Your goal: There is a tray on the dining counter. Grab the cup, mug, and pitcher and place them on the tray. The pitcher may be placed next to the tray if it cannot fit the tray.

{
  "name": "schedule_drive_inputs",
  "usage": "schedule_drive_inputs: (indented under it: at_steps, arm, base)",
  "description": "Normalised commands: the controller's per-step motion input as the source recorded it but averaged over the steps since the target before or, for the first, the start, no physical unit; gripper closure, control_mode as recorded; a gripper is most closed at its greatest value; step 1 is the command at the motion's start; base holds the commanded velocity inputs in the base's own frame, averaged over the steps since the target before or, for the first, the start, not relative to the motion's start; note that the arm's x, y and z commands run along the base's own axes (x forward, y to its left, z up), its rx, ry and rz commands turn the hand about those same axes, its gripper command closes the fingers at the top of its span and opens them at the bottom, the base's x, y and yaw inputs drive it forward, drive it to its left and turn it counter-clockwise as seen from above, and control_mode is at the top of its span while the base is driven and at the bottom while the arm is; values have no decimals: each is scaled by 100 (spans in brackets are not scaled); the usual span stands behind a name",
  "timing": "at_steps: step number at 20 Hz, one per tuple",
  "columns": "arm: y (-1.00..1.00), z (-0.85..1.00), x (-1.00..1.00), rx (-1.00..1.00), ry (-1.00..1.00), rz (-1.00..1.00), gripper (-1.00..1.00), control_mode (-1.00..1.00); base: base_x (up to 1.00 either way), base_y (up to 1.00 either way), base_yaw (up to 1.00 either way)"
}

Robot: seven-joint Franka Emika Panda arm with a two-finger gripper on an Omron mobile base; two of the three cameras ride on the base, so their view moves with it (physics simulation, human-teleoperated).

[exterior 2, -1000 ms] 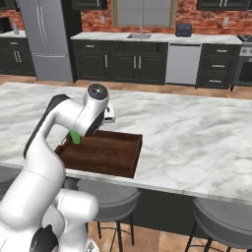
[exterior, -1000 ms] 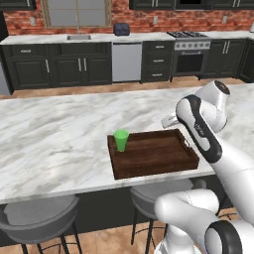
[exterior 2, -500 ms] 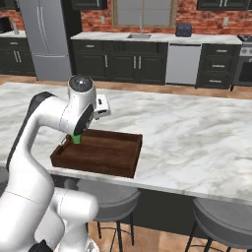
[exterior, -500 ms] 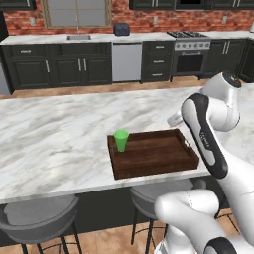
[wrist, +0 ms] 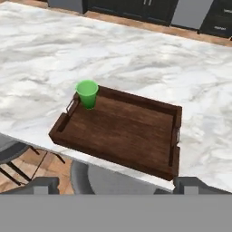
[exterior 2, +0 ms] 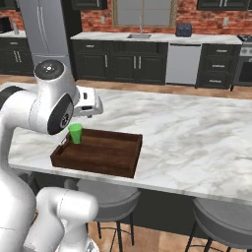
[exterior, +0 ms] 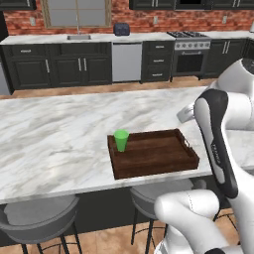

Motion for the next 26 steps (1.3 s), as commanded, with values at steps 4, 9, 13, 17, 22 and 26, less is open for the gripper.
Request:
schedule_drive_inputs:
  at_steps: [4,9,13,17,22,26]
  arm:
    - [0,24,-66,11,1,-25,-100,-100]
    - [0,0,-61,10,0,-17,-100,-100]
    - [4,0,-41,1,0,-7,-100,-100]
    - [3,0,-41,0,0,-16,-100,-100]
    - [-4,0,-13,0,0,-1,-100,-100]
    - [0,1,-6,0,0,0,-100,-100]
  base:
    - [0,0,0]
    - [0,0,0]
    - [0,0,0]
    - [0,0,0]
    - [0,0,0]
    - [0,0,0]
